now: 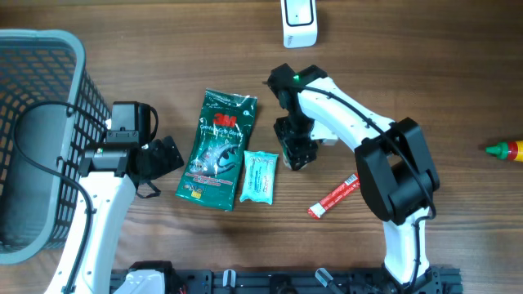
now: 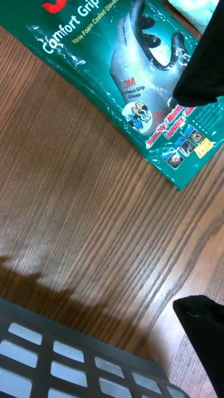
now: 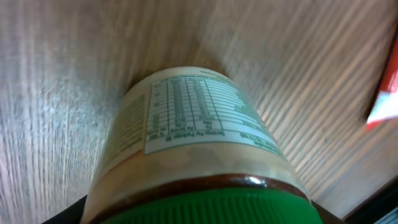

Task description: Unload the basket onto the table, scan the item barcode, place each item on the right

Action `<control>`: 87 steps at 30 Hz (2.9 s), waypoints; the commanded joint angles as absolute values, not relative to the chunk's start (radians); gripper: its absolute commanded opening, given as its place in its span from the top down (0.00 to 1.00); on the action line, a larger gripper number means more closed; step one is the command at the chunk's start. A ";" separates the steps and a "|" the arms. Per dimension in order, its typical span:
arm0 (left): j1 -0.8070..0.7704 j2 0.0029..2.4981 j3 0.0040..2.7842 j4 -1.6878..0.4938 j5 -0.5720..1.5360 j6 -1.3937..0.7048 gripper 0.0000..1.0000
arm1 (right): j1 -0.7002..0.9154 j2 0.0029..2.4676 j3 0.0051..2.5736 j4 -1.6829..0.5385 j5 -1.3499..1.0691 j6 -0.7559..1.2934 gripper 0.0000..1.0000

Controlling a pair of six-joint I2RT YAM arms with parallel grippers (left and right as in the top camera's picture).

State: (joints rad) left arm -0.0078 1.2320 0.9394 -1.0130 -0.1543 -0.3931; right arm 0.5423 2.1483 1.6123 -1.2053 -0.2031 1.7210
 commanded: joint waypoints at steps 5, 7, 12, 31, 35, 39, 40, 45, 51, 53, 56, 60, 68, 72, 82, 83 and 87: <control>-0.002 1.223 0.933 -1.013 -0.149 -0.373 0.00 | 0.519 2.164 1.601 -1.152 -0.088 0.500 0.27; -0.002 1.223 0.933 -1.013 -0.149 -0.373 0.00 | 0.519 2.163 1.604 -1.177 -0.036 0.350 0.17; -0.002 1.223 0.933 -1.013 -0.149 -0.374 0.00 | 0.518 2.094 1.731 -1.253 -0.025 0.461 0.00; -0.002 1.223 0.933 -1.013 -0.149 -0.373 0.00 | 0.506 2.027 1.523 -1.067 -0.023 1.283 0.00; -0.002 1.223 0.933 -1.013 -0.149 -0.373 0.00 | 0.505 2.038 1.463 -0.974 -0.026 1.242 0.00; -0.002 1.223 0.933 -1.013 -0.149 -0.373 0.00 | 0.505 2.075 1.458 -0.942 -0.022 1.230 0.07; -0.002 1.223 0.933 -1.013 -0.149 -0.373 0.00 | 0.505 2.090 1.458 -0.936 -0.022 1.230 0.11; -0.002 1.223 0.933 -1.013 -0.149 -0.374 0.00 | 0.505 2.146 1.458 -0.934 -0.025 1.197 0.26; -0.002 1.223 0.933 -1.013 -0.149 -0.374 0.00 | 0.475 2.117 1.493 -1.026 -0.148 0.968 0.31; -0.002 1.223 0.933 -1.013 -0.149 -0.373 0.00 | 0.443 2.077 1.514 -1.087 -0.231 0.838 0.31; -0.002 1.223 0.933 -1.013 -0.149 -0.373 0.00 | 0.384 1.990 1.518 -1.203 -0.386 0.700 0.31; -0.002 1.223 0.933 -1.013 -0.149 -0.374 0.00 | 0.368 1.914 1.517 -1.354 -0.445 0.651 0.30; -0.002 1.223 0.933 -1.013 -0.149 -0.374 0.00 | 0.512 1.779 1.421 -1.459 -0.532 0.659 0.31; -0.002 1.223 0.933 -1.013 -0.149 -0.374 0.00 | 0.551 1.732 1.399 -1.455 -0.551 0.696 0.31; -0.002 1.223 0.933 -1.013 -0.149 -0.374 0.00 | 0.552 1.633 1.401 -1.271 -0.345 0.742 0.35; -0.002 1.223 0.933 -1.013 -0.149 -0.374 0.00 | 0.552 1.617 1.401 -1.224 -0.284 0.764 0.34; -0.002 1.223 0.933 -1.013 -0.149 -0.373 0.00 | 0.552 1.600 1.401 -1.084 -0.145 0.753 0.28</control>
State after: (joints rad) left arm -0.0078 1.2320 0.9394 -1.0130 -0.1539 -0.3931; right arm 0.5510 1.6314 1.4002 -1.1503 -0.2974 0.7403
